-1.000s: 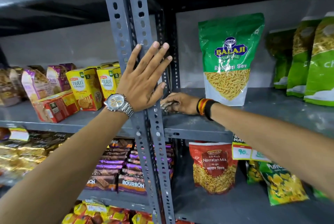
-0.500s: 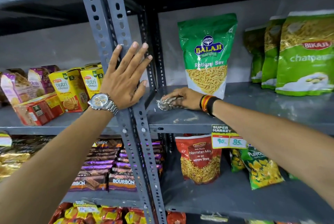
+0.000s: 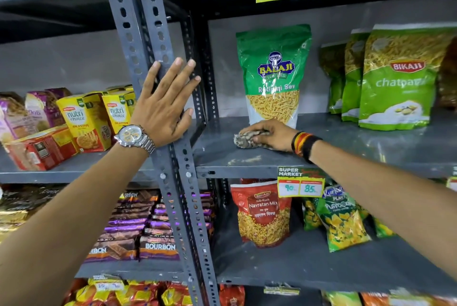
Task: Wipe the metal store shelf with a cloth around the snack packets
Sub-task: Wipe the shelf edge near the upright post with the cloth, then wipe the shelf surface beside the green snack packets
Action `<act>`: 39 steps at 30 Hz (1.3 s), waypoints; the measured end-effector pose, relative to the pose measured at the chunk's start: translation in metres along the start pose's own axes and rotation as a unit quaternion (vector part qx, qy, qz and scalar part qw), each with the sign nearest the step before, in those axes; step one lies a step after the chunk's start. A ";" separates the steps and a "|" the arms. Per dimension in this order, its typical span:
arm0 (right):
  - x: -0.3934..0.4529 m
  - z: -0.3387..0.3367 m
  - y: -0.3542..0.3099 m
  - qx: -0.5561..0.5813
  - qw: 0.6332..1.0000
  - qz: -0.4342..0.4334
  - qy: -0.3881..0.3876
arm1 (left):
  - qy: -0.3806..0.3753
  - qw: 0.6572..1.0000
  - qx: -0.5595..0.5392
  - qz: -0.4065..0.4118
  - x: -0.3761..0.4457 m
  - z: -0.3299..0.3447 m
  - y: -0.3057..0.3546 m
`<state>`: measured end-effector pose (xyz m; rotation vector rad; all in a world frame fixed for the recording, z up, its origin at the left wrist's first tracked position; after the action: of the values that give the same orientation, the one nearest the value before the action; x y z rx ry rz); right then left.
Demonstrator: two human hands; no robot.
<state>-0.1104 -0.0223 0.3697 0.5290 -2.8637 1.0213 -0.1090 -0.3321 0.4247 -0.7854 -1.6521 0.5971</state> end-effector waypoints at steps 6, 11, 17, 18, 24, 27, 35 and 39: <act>-0.038 0.016 -0.011 0.028 0.995 -0.050 -0.080 | -0.006 1.000 0.003 -0.002 0.001 -0.001 0.001; -0.017 0.009 -0.023 0.040 0.999 -0.026 -0.018 | -0.004 1.000 0.000 -0.001 0.001 0.000 0.000; -0.016 0.037 -0.040 -0.013 0.998 -0.042 -0.034 | -0.003 1.000 -0.001 0.000 0.001 -0.001 0.000; -0.027 0.035 -0.040 -0.015 0.996 -0.059 -0.058 | -0.006 1.000 -0.001 -0.001 0.001 -0.001 0.000; -0.039 -0.026 -0.013 0.063 0.998 -0.022 0.016 | -0.013 1.000 0.007 -0.002 0.001 -0.002 0.000; -0.019 -0.036 0.006 0.052 0.995 0.050 0.072 | -0.022 1.000 0.004 -0.003 0.001 -0.003 0.001; -0.053 -0.013 0.011 0.000 0.999 0.042 -0.020 | -0.072 0.997 -0.030 -0.021 0.005 -0.019 0.006; -0.092 -0.045 0.014 0.000 0.999 -0.001 -0.054 | -0.072 0.993 -0.092 -0.031 0.007 -0.026 0.047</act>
<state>-0.0319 0.0435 0.3810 0.6050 -2.9557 1.0223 -0.0760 -0.2970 0.4003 -0.8354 -1.8776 0.4706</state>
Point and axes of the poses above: each hand's wrist, its own x-axis towards the middle knuckle, its own z-axis out of the palm, y = z × x, the point moved 1 cm from there along x, towards the middle knuckle, and after that the axes turned 10 degrees about z, right-handed, at the moved point
